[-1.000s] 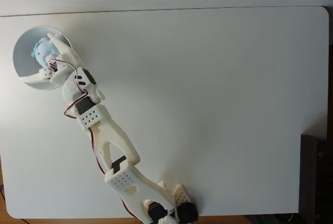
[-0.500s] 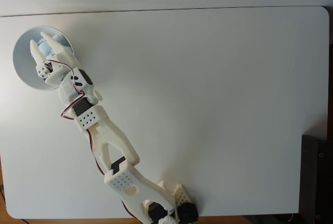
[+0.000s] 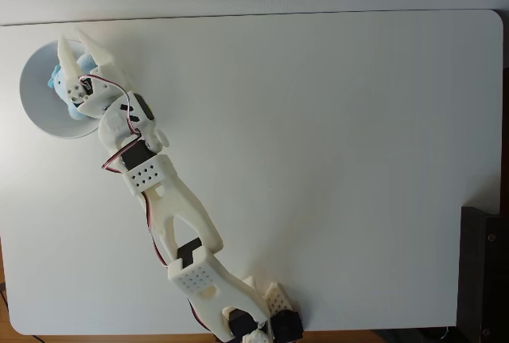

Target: Grasp a skyblue doll and put it into the bowl.

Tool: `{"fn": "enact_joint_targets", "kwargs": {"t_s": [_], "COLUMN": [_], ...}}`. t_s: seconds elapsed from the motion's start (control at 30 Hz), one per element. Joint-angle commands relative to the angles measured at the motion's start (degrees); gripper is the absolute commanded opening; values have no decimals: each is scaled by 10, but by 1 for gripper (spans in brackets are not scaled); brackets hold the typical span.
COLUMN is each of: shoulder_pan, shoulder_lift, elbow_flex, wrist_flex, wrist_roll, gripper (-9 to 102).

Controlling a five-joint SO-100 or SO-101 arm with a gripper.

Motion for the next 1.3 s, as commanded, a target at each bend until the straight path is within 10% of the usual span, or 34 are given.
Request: {"fn": "enact_joint_targets", "kwargs": {"t_s": [0.0,1.27], "shoulder_pan": [31,250], "shoulder_lift": [62,1122], "elbow_flex": [-25,915], "wrist_flex": [-4,27], "wrist_roll": [3,-5], "gripper": [6,6]}}
